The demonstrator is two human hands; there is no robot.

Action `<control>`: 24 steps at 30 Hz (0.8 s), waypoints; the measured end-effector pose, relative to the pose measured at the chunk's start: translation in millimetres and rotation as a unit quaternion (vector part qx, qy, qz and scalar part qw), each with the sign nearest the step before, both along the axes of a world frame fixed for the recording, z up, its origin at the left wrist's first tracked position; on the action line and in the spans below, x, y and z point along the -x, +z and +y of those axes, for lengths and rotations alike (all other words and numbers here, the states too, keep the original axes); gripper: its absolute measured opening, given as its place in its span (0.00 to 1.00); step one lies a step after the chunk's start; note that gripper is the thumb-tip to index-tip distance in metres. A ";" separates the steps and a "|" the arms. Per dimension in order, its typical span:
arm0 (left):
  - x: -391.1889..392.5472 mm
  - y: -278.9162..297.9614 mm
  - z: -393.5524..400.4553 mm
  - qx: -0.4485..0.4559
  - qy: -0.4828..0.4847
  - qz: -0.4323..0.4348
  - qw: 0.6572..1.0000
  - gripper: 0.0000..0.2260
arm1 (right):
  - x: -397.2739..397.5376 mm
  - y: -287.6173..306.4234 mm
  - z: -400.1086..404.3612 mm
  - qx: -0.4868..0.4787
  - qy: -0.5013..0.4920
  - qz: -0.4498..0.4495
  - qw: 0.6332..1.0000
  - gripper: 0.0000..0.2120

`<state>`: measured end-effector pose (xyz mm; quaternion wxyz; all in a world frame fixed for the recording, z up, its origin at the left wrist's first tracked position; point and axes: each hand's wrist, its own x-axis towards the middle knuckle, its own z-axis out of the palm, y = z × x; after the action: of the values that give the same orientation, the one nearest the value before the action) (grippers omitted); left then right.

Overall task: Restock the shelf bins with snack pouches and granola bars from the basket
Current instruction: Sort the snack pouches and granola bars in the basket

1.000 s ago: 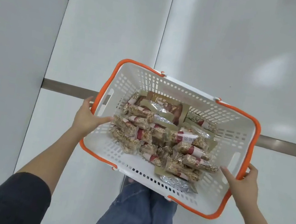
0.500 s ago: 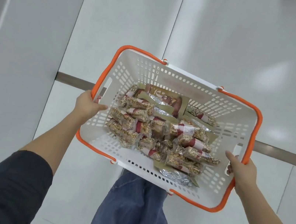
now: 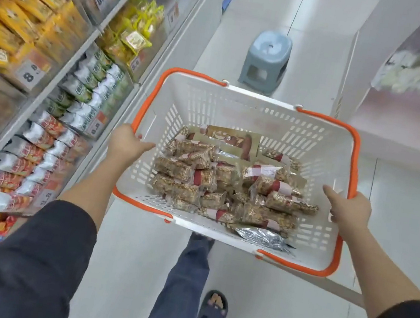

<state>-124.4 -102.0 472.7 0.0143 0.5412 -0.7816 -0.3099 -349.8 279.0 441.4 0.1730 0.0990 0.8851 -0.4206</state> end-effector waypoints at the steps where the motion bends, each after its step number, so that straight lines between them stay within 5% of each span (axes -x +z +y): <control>1: 10.6 15.1 -11.2 0.010 -0.005 0.005 1.000 0.17 | 11.1 14.1 -11.6 0.006 0.000 0.007 1.000 0.17; 7: 78.6 66.9 -91.8 0.068 -0.036 0.013 0.997 0.26 | 84.9 63.3 -89.4 0.028 -0.006 0.038 0.999 0.17; 24: 363.3 84.5 -314.6 0.072 -0.029 0.012 0.997 0.22 | 376.3 93.9 -313.1 0.017 -0.002 0.065 0.998 0.20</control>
<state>-487.7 -416.6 557.1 0.0537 0.5121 -0.8171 -0.2591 -726.1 -34.1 535.3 0.1157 0.0705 0.8872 -0.4411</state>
